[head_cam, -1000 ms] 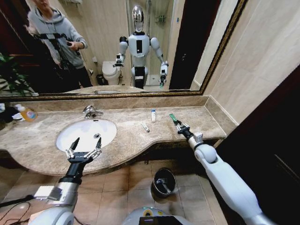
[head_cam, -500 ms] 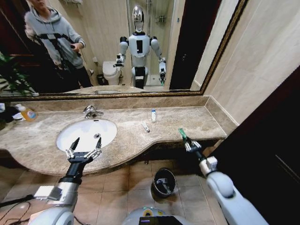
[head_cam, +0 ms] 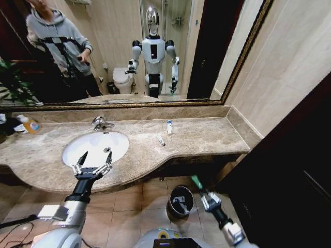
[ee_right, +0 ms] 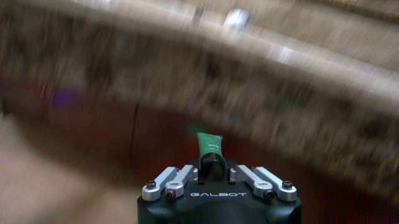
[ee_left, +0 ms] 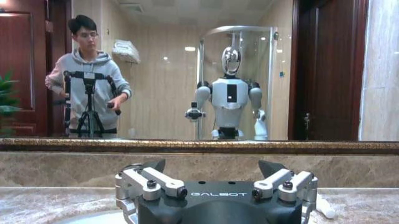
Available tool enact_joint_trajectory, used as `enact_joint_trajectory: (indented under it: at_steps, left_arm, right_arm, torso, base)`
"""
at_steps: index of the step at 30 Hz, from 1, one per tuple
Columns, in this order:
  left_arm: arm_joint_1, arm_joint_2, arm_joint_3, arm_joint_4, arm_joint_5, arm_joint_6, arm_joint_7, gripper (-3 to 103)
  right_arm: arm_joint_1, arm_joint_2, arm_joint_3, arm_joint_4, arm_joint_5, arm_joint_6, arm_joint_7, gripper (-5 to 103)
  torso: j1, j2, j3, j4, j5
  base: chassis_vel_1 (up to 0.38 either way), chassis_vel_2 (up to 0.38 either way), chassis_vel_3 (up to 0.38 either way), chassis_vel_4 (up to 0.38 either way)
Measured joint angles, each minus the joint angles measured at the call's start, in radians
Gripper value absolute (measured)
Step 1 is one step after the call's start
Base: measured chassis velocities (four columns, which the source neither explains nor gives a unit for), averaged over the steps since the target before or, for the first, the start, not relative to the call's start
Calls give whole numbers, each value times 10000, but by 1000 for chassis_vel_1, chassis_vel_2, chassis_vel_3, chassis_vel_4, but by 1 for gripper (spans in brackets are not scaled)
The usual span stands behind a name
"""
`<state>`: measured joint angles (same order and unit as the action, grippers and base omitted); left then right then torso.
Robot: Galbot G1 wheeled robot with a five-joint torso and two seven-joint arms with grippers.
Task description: Pick up the trash from the sink and place it in the trash bin.
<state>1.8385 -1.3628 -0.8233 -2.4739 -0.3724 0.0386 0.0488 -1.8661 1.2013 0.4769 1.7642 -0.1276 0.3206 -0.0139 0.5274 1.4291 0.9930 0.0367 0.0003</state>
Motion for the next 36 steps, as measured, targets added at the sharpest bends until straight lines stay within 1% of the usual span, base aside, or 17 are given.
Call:
enact_joint_trajectory:
  at_steps: [1, 3, 5, 6, 8, 10, 11, 12, 13, 15, 17, 19, 23, 29, 34, 35, 36]
  left_arm:
    - [0, 0, 0, 0, 0, 0, 0, 100]
    - [0, 0, 0, 0, 0, 1, 0, 100]
    - [0, 0, 0, 0, 0, 0, 0, 100]
    - [0, 0, 0, 0, 0, 0, 0, 100]
    - [0, -1, 0, 0, 0, 0, 0, 100]
    - [0, -1, 0, 0, -1, 0, 0, 100]
    - [0, 0, 0, 1, 0, 0, 1, 100]
    - [0, -1, 0, 0, 0, 0, -1, 100]
    - [0, -1, 0, 0, 0, 0, -1, 100]
    - [0, 0, 1, 0, -1, 0, 0, 100]
    - [0, 0, 0, 0, 0, 0, 0, 100]
    - [0, 0, 0, 0, 0, 0, 0, 100]
    - [0, 0, 0, 0, 0, 0, 0, 100]
    - [0, -1, 0, 0, 0, 0, -1, 100]
    - [0, 0, 0, 0, 0, 0, 0, 100]
    - [-1, 0, 0, 0, 0, 0, 0, 100]
    - [0, 0, 0, 0, 0, 0, -1, 100]
  right_arm:
    - [214, 140, -212, -637, -263, -466, -32, 20]
    - [552, 293, -340, -1233, -526, -916, -278, 20]
    - [679, 336, -371, -1421, -616, -1035, -357, 20]
    - [1178, 469, -459, -2032, -979, -1442, -623, 20]
    - [1854, 660, -565, -2689, -1531, -1874, -984, 20]
    - [2029, 697, -594, -2850, -1649, -1961, -1096, 20]
    - [2560, 784, -703, -3309, -2003, -2139, -1444, 20]
    - [2854, 837, -778, -3582, -2242, -2191, -1560, 20]
    - [2854, 837, -778, -3582, -2242, -2191, -1560, 20]
    - [3543, 1046, -1071, -4324, -2803, -2277, -1653, 20]
    - [3976, 1205, -1269, -4837, -3022, -2301, -1656, 20]
    - [4014, 1219, -1282, -4883, -3040, -2300, -1656, 20]
    - [4818, 1542, -1422, -5933, -3417, -2234, -1652, 20]
    - [5650, 1687, -1307, -7045, -3582, -2110, -1640, 20]
    - [5845, 1652, -1262, -7231, -3540, -2077, -1619, 20]
    - [5866, 1638, -1252, -7240, -3505, -2069, -1607, 19]
    - [5874, 1621, -1237, -7229, -3397, -2067, -1577, 22]
  torso:
    - [0, 0, 0, 1, -5]
    - [0, 0, 0, 0, -1]
    - [0, 0, 0, 0, -4]
    - [1, 0, 1, 0, -7]
    - [1, 0, 0, 2, -3]
    - [1, 0, 1, 1, -3]
    - [2, 0, 1, 2, -5]
    - [2, 0, 1, 4, -4]
    - [2, 0, 1, 4, -4]
    - [3, -1, 1, 1, -6]
    - [3, -1, 1, 2, -3]
    - [3, -1, 1, 2, -4]
    - [2, -1, 1, 2, -2]
    - [2, -1, 2, 1, -5]
    - [2, -1, 2, 2, -3]
    - [2, -1, 1, 1, -4]
    - [2, -1, 1, 1, -4]
  base:
    - [0, 0, 0, 0]
    - [0, 0, 0, 0]
    - [0, 0, 0, 0]
    - [0, 0, 0, 0]
    - [0, 0, 0, 0]
    - [0, 0, 0, 0]
    - [0, 0, 0, 0]
    - [0, 0, 0, 0]
    - [0, 0, 0, 0]
    - [0, 0, 0, 0]
    - [0, 0, 0, 0]
    - [0, 0, 0, 0]
    - [0, 0, 0, 0]
    - [0, 0, 0, 0]
    - [0, 0, 0, 0]
    - [0, 0, 0, 0]
    - [0, 0, 0, 0]
